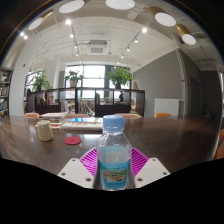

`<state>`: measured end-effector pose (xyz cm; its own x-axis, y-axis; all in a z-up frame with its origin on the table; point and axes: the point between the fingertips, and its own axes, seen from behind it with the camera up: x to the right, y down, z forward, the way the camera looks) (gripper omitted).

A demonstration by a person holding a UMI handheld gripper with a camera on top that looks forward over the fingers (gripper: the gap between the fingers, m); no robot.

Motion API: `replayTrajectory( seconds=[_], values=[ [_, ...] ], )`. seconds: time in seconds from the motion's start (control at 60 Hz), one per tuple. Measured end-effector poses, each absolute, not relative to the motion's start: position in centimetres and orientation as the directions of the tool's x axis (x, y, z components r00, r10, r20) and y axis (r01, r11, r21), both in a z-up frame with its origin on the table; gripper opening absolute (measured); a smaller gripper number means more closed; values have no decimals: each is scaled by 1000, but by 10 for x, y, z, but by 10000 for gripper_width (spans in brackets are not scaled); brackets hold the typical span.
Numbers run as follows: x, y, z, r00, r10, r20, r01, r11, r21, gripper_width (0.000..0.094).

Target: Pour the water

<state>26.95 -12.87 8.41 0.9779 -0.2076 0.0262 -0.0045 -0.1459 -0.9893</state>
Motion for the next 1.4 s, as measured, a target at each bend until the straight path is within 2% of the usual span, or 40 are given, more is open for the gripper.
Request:
replayTrajectory(
  seconds=[0.133,0.367,0.583,0.683,0.8,0.817,0.9,0.983,1.067,1.233,1.4],
  values=[
    [274,-128,87,975,-214,61,31,-143,-989,266],
    [256,-108,92,972,-190,139,104,-180,-978,263],
    [205,-24,136,858,-86,506,480,-213,-851,265],
    [178,12,157,721,-31,692,673,-208,-710,268],
    [131,61,162,537,25,843,831,-188,-524,265],
    [120,74,154,512,23,859,846,-188,-499,266],
    [109,90,166,340,52,939,931,-157,-329,266],
    [81,112,162,121,42,992,986,-121,-115,270],
    [62,127,160,-77,38,996,993,-89,80,264],
    [37,143,155,-370,34,929,928,-31,371,266],
    [21,150,149,-589,-10,808,808,30,589,265]
  ],
)
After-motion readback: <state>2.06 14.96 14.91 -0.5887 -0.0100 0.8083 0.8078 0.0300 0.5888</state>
